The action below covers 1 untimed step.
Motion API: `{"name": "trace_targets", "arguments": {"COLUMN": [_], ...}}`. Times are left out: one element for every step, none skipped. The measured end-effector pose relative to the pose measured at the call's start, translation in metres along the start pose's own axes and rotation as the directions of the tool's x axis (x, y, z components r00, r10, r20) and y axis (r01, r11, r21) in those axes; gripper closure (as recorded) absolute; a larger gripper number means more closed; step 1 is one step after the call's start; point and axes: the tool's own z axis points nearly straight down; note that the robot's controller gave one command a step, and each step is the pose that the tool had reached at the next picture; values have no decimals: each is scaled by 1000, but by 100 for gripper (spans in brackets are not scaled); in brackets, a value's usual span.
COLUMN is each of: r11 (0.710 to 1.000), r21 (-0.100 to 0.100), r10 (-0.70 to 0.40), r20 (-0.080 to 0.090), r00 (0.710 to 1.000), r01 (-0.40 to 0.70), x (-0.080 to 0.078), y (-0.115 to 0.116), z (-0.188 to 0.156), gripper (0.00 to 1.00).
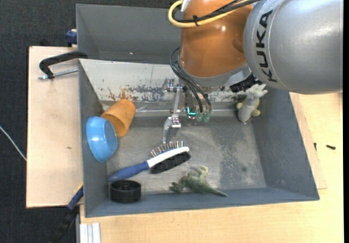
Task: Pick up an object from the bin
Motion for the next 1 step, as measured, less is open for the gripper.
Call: {"name": "trace_targets", "arguments": {"r11": [551], "r21": [16], "r10": [-834], "r20": [23], "r00": [551], "r01": [834], "x": [50], "y": [-42], "z": [154], "gripper": [0]}}
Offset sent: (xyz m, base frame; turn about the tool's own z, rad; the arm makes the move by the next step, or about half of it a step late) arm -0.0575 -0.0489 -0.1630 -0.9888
